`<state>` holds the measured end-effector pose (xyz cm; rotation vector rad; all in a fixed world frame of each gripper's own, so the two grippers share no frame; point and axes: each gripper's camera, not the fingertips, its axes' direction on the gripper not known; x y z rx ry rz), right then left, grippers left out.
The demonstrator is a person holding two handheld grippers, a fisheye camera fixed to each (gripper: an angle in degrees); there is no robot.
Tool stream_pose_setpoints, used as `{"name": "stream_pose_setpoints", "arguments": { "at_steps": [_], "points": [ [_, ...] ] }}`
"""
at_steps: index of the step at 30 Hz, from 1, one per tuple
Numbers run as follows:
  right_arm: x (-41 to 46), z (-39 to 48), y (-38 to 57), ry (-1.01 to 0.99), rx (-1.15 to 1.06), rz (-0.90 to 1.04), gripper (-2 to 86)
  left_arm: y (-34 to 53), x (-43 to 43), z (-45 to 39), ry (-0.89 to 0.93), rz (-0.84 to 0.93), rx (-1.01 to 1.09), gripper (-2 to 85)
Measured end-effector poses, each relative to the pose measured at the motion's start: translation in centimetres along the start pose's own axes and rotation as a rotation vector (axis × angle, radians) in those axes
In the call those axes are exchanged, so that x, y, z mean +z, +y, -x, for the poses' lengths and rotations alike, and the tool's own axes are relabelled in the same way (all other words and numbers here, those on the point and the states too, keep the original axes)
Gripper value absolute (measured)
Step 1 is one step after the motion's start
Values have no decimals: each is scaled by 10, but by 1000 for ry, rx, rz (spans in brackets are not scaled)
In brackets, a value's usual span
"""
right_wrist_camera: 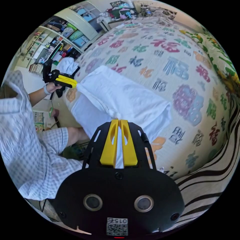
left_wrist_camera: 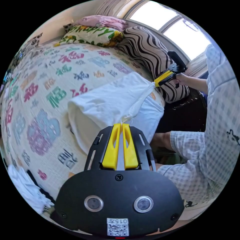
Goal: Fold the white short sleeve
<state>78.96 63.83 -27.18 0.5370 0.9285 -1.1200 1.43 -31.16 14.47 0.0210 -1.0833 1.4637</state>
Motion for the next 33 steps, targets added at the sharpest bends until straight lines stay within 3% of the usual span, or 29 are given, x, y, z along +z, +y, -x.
{"name": "stream_pose_setpoints", "arguments": {
  "at_steps": [7, 20, 26, 30, 33],
  "points": [
    [97, 32, 116, -110, 37, 241, 6, 96, 75, -72, 55, 190, -108, 1],
    [154, 10, 211, -143, 112, 175, 38, 155, 108, -94, -84, 297, -85, -7],
    [151, -5, 228, -111, 126, 23, 15, 157, 87, -100, -10, -3, -148, -5],
    [181, 4, 226, -104, 72, 66, 8, 169, 117, -109, 33, 1, -154, -4],
    [208, 17, 236, -20, 55, 112, 2, 192, 138, -116, -60, 60, -178, -6]
  ]
}}
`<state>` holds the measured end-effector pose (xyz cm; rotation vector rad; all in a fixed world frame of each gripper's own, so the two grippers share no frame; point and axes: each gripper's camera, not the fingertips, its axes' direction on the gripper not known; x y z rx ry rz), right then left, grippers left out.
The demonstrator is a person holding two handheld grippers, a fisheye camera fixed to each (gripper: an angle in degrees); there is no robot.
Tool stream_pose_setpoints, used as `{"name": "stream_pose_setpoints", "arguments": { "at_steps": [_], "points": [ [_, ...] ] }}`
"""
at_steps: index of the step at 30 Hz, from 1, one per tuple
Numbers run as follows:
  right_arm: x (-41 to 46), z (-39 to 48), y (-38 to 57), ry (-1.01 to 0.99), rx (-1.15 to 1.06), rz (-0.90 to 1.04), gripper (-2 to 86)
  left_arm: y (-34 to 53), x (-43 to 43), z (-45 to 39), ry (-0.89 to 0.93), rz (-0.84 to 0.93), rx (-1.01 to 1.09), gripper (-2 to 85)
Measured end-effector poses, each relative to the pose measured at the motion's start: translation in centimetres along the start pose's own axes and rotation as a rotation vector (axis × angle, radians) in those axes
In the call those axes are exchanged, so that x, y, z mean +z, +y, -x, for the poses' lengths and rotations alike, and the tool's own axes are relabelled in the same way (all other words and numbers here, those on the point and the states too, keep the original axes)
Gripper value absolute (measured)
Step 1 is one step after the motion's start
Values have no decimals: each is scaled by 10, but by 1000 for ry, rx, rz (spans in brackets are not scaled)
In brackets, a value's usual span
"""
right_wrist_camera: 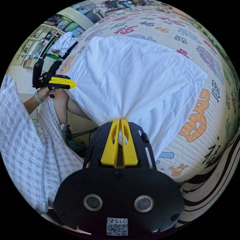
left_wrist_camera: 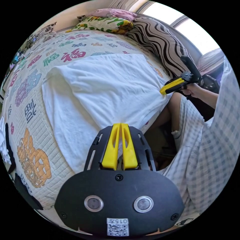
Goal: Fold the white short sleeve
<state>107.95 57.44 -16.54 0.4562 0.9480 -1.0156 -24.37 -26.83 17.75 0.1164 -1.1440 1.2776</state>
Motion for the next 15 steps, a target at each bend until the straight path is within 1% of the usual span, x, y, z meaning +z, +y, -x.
{"name": "stream_pose_setpoints", "arguments": {
  "at_steps": [2, 5, 9, 11, 15],
  "points": [
    [12, 6, 8, 53, 26, -48, -1, 18, 4, -4, -41, -61, -11, -7],
    [24, 4, 15, 45, 120, -86, -3, 31, 11, -9, -92, -91, -52, -7],
    [38, 7, 18, 62, 220, -123, -5, 38, 12, -18, -167, -61, -65, -7],
    [47, 17, 18, 135, 291, -134, -5, 45, 14, -25, -235, -68, -59, -6],
    [65, 35, 18, 295, 317, -165, -7, 62, 19, -35, -352, -112, -28, -5]
  ]
}}
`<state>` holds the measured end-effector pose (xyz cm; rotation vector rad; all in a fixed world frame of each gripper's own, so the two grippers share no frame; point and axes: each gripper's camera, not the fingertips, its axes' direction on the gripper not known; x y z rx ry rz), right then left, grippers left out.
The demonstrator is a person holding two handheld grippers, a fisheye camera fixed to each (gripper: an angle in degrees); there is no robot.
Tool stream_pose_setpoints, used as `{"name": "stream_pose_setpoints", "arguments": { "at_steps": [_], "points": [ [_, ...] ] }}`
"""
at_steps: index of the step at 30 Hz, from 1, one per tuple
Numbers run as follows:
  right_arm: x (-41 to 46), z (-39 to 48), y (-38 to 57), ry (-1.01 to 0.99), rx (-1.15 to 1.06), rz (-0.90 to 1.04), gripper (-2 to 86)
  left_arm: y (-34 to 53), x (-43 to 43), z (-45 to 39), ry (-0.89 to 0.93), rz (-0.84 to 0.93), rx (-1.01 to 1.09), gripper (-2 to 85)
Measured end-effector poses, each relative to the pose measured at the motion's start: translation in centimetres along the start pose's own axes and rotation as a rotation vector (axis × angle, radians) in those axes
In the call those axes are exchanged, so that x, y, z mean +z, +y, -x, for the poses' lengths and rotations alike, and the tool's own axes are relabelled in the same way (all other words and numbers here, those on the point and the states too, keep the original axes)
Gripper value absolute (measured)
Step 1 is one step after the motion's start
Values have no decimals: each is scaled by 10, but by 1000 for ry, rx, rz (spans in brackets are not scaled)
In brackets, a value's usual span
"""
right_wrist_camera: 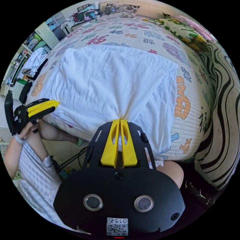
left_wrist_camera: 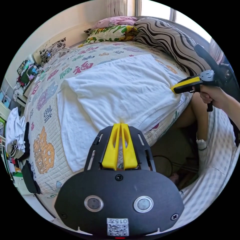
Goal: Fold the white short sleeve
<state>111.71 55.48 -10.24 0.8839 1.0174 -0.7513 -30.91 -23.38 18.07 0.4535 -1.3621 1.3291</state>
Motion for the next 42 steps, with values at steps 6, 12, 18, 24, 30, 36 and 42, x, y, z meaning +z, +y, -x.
{"name": "stream_pose_setpoints", "arguments": {
  "at_steps": [6, 12, 18, 24, 30, 36, 42],
  "points": [
    [-2, -4, 10, -16, 61, -66, -6, 26, -27, 52, 138, -35, -161, 21],
    [-33, -75, 5, -229, 263, -370, 45, 42, -67, 165, 306, -352, -513, 80],
    [-12, -130, -58, -319, 405, -377, 80, -6, -29, 247, 346, -299, -664, 95],
    [38, -146, -128, -450, 477, -241, 53, -27, 26, 295, 444, -153, -772, 39],
    [53, -144, -160, -459, 488, -224, 11, 6, 22, 342, 541, -273, -803, 7],
    [62, -118, -184, -403, 507, -219, 28, 33, 9, 355, 526, -342, -755, 71],
    [25, -60, -202, -281, 390, -304, 48, 120, -69, 354, 401, -417, -791, 101]
  ]
}}
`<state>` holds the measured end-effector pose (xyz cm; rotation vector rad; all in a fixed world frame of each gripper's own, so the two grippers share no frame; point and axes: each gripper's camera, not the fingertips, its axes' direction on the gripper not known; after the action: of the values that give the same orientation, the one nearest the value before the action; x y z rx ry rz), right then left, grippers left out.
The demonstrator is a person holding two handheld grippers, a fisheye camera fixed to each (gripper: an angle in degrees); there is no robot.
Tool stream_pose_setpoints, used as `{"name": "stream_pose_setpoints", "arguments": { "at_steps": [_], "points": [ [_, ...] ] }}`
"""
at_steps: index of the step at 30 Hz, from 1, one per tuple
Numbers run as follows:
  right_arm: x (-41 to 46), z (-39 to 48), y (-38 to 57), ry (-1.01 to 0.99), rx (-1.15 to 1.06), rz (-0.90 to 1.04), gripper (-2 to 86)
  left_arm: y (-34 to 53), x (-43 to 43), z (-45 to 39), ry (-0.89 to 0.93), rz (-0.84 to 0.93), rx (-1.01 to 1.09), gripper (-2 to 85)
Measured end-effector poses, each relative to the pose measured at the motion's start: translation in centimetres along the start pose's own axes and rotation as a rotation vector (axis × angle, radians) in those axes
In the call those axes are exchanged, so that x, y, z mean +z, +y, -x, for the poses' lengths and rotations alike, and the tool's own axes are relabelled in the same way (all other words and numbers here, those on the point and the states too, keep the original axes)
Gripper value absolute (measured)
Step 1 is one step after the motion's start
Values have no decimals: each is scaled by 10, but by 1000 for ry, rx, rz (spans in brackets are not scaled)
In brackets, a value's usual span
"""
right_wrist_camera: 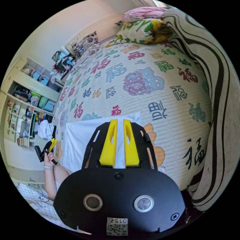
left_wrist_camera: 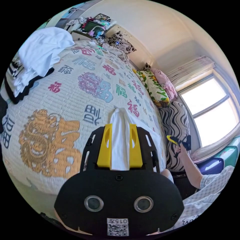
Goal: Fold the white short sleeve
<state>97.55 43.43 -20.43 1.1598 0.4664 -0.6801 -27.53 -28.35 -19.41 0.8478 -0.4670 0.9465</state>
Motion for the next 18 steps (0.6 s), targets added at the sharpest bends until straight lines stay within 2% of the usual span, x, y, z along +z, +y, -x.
{"name": "stream_pose_setpoints", "arguments": {
  "at_steps": [3, 5, 8, 18],
  "points": [
    [15, 58, -3, -42, -132, 61, 50, 22, -26, 2, -4, 111, 34, 106],
    [39, 117, -7, -53, -260, 117, 52, 42, -27, 7, -66, 282, 59, 113],
    [80, 197, -15, -51, -414, 191, 59, 63, -27, 13, -142, 386, 54, 116],
    [232, 423, -35, 157, -741, 369, 82, 74, -33, 33, -94, 401, 5, 106]
  ]
}}
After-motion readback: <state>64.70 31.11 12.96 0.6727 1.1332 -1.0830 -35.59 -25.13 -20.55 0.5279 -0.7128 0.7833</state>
